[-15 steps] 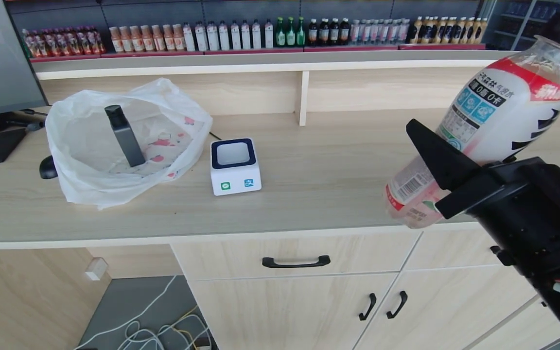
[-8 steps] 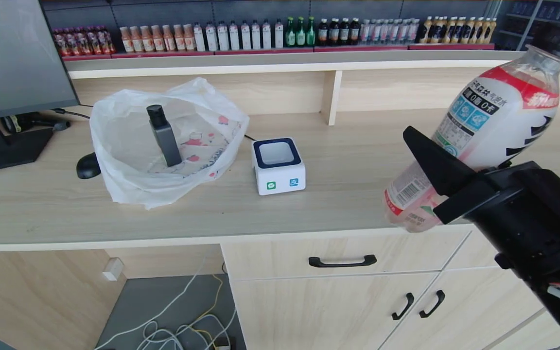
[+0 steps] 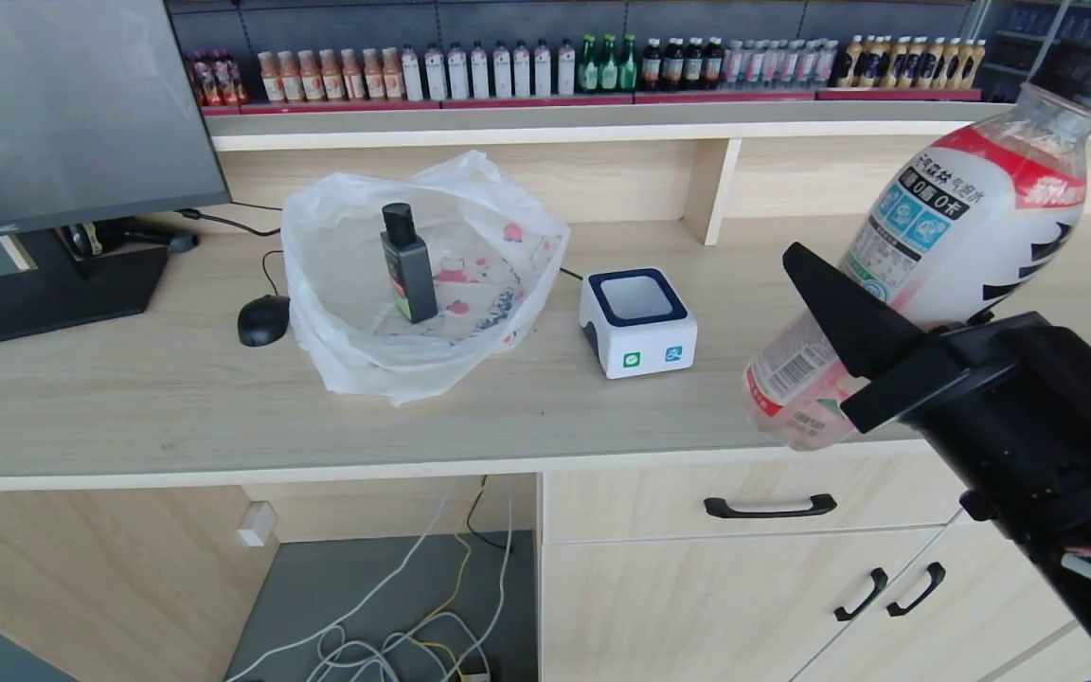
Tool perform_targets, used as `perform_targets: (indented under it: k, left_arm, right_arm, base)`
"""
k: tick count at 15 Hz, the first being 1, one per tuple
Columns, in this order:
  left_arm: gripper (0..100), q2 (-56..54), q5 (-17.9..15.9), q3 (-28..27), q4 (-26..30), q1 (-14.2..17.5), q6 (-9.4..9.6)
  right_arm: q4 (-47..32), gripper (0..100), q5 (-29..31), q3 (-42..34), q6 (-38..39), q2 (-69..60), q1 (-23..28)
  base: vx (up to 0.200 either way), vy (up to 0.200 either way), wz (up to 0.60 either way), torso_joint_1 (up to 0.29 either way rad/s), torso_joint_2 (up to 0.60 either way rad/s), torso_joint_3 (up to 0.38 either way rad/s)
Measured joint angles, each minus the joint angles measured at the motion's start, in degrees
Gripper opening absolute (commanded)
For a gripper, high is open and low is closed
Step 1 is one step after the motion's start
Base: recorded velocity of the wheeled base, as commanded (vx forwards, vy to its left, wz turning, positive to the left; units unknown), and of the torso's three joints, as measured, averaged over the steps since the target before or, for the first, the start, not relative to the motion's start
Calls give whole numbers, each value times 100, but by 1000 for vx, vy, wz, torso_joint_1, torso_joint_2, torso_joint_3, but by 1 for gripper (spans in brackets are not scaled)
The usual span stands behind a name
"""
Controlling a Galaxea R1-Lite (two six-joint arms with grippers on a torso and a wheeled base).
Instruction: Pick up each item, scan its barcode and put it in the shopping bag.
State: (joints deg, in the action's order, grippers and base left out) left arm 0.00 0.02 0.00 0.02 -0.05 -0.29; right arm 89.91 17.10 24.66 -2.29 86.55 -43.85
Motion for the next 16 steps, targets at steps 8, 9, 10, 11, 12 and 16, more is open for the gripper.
perform_targets:
  k: [8,9,10,11,12,16]
  left_arm:
    - [100,2,-2,0,-2,2,7]
    - [100,2,-2,0,-2,0,7]
    - [100,2,-2,0,-2,5,7]
    - [100,2,-2,0,-2,5,7]
    - [100,2,-2,0,-2,5,7]
    - [100,2,-2,0,-2,5,7]
  right_arm:
    - [9,0,84,-510,229,-139,77]
    - [-2,0,33,-516,224,-138,69]
    - [4,0,-55,-512,202,-117,77]
    - [11,0,-154,-490,145,-69,88]
    - [1,0,-332,-455,41,7,74]
    - [12,0,-602,267,-336,560,282]
  base:
    - [0,0,0,0,0,0]
    - [0,0,0,0,0,0]
    - [0,0,0,0,0,0]
    - [0,0,0,0,0,0]
    - [0,0,0,0,0,0]
    - [0,0,0,0,0,0]
